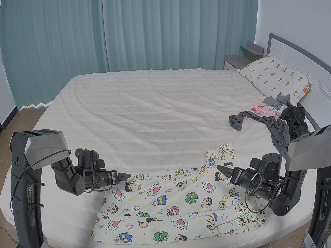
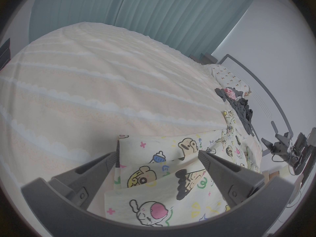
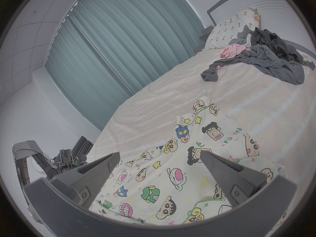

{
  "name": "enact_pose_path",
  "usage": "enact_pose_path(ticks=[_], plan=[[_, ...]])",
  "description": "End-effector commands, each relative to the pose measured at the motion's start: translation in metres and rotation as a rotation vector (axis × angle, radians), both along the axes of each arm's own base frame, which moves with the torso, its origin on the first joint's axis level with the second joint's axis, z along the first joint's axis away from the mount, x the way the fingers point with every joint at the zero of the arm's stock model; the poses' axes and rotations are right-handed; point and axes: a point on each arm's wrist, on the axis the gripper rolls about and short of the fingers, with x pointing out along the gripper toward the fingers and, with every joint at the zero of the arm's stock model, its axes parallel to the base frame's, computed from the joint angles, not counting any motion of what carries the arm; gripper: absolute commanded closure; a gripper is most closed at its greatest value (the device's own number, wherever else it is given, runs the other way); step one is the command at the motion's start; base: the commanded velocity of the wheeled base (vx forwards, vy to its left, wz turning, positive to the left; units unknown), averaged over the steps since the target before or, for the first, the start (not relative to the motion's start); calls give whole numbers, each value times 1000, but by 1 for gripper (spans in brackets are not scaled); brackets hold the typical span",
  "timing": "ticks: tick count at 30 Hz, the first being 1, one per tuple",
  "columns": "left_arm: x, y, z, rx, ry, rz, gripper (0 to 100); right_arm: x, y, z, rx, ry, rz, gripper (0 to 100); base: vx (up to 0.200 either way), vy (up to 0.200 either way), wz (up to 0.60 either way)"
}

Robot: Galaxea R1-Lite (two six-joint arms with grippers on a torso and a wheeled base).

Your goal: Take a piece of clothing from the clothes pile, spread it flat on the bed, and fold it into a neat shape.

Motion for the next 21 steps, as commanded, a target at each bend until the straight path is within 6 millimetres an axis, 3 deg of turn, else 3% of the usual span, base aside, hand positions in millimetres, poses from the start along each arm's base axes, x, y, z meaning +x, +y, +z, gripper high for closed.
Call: enact_pose_path(ticks=[1,12,13,21], plan=[[1,1,-5,12,6,-3,0,0,0,0,3,-7,1,0,0,0,0],[5,-1,-9,20,26,-14,0,-1,3,-1,1,-3,10,0,0,0,0],[5,-1,-9,20,38,-15,100,0,2,-2,1,-1,8,0,0,0,0],[9,0,-7,20,46,-5,100,0,1,-3,1,2,2,0,0,0,0]])
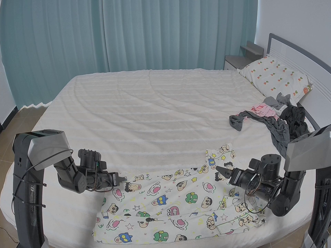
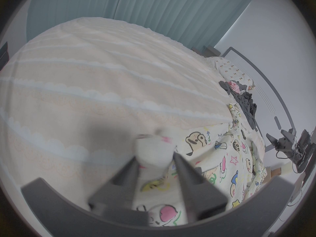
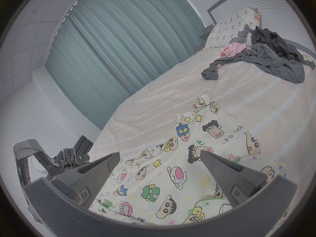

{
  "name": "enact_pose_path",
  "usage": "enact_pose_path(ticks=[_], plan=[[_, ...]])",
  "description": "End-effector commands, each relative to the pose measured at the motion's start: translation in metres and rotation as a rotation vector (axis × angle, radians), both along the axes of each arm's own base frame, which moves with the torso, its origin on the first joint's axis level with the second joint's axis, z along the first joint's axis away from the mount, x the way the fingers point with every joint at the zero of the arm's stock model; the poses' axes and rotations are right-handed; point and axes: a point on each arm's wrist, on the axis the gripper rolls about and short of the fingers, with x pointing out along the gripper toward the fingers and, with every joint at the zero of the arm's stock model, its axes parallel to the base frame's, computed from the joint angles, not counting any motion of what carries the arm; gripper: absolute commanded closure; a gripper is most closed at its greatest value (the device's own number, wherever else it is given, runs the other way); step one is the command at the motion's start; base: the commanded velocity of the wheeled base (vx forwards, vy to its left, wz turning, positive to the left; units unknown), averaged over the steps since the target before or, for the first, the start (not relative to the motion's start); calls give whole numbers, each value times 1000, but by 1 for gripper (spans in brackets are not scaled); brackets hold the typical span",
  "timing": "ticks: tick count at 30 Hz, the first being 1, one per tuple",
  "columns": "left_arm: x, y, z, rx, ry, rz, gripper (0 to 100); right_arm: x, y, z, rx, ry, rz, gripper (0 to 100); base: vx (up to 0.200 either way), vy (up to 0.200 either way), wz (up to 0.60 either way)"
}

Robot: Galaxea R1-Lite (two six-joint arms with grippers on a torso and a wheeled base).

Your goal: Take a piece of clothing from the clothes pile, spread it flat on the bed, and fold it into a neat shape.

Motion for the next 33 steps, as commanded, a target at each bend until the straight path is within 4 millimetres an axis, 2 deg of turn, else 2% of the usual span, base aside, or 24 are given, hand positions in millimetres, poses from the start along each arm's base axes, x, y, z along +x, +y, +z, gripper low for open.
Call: enact_pose_path(ticks=[1,13,19,27,28,29,33], plan=[[3,1,2,-1,-13,7,100,0,0,0,2,-4,1,0,0,0,0],[17,6,10,26,-69,60,100,6,-6,-8,-37,-3,1,0,0,0,0],[28,6,17,38,-110,84,100,24,-14,-10,-71,16,-25,0,0,0,0],[34,5,22,66,-139,117,100,66,-50,-7,-168,104,-35,0,0,0,0],[34,5,22,66,-139,117,100,66,-50,-7,-168,104,-35,0,0,0,0],[35,5,22,71,-144,131,100,77,-58,-4,-175,103,-39,0,0,0,0],[40,4,25,50,-150,171,100,96,-68,-2,-199,139,-47,0,0,0,0]])
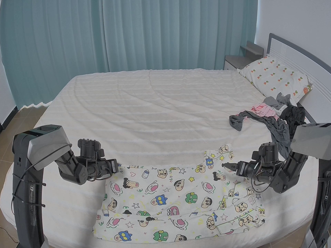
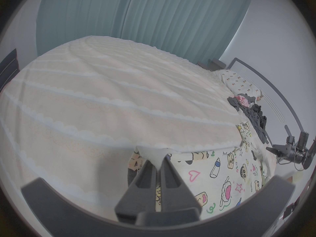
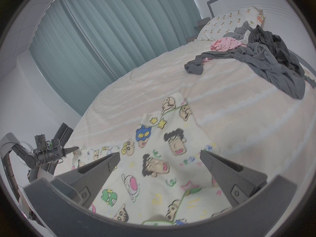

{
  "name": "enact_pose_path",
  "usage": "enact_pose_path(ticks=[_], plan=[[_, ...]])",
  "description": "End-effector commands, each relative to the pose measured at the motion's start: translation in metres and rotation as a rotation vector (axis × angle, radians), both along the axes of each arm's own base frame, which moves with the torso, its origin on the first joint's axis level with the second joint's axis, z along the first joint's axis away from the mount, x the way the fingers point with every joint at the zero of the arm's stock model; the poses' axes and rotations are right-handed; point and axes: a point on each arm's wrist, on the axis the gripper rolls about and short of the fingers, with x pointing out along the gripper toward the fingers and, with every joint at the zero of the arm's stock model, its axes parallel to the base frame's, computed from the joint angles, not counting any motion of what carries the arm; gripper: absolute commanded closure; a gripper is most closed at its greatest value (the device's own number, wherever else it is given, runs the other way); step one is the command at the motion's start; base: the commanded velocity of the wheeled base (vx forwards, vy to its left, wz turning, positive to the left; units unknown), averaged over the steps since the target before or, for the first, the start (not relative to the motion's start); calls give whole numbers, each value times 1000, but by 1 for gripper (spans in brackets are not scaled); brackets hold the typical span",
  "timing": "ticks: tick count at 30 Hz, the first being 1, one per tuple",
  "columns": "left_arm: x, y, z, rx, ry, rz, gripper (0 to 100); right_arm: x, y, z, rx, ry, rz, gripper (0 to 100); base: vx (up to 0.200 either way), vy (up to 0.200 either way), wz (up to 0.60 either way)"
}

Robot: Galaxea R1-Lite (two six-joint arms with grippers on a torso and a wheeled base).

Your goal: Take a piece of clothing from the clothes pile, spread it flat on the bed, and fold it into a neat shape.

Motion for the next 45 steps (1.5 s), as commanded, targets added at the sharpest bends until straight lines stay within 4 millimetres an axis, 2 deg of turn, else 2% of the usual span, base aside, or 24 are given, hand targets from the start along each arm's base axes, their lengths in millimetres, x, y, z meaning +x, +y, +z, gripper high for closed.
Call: enact_pose_path(ticks=[1,9,18,31,45], plan=[[7,-2,5,-18,-23,41,100,36,-27,12,-32,-16,-18,0,0,0,0],[11,-2,5,-15,-35,49,100,68,-30,-7,-6,105,67,0,0,0,0],[12,-2,4,-11,-34,54,100,84,-35,-40,-43,188,128,0,0,0,0],[12,-1,4,-12,-34,58,100,114,-27,-41,58,216,249,0,0,0,0],[11,-1,1,-12,-24,57,100,115,-21,-38,99,300,297,0,0,0,0]])
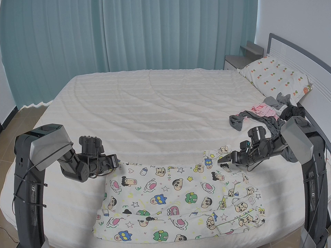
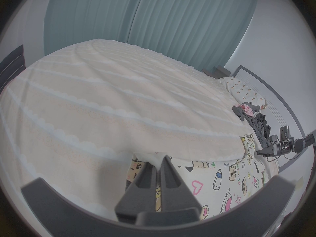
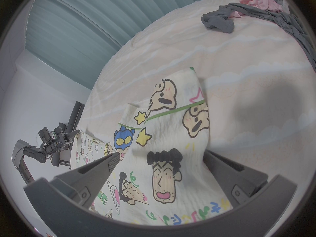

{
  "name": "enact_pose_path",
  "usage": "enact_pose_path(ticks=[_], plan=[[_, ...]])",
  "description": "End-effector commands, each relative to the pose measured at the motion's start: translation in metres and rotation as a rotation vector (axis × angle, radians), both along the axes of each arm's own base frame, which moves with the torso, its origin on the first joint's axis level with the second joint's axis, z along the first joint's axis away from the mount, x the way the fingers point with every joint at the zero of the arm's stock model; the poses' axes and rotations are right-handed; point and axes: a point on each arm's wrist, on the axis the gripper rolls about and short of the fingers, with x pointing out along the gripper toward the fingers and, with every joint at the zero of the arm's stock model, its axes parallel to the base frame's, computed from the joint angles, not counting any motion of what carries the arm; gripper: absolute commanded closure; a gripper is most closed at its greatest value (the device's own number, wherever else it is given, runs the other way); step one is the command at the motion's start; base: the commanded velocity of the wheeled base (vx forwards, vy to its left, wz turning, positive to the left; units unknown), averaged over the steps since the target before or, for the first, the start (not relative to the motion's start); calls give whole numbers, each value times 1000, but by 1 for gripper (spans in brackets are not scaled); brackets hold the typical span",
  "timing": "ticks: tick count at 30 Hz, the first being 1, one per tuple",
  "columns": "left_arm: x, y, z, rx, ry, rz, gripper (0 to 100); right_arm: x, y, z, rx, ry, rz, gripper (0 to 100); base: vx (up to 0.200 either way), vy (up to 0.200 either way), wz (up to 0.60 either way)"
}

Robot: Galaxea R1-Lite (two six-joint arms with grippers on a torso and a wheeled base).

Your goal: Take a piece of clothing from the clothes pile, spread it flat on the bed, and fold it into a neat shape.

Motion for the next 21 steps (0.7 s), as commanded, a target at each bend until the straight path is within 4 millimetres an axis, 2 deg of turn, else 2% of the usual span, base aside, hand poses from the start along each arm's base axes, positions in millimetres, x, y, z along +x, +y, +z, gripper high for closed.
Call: enact_pose_path(ticks=[1,15,19,21], plan=[[0,-1,-1,-1,4,-1,100,1,1,-1,3,11,3,100,0,0,0],[-2,-1,-4,2,10,0,100,0,-17,0,-13,28,-7,100,0,0,0],[-1,0,-3,20,3,23,100,-3,-24,4,-6,19,-18,100,0,0,0],[-1,0,0,34,-10,42,100,-10,-31,16,31,-26,-10,100,0,0,0]])
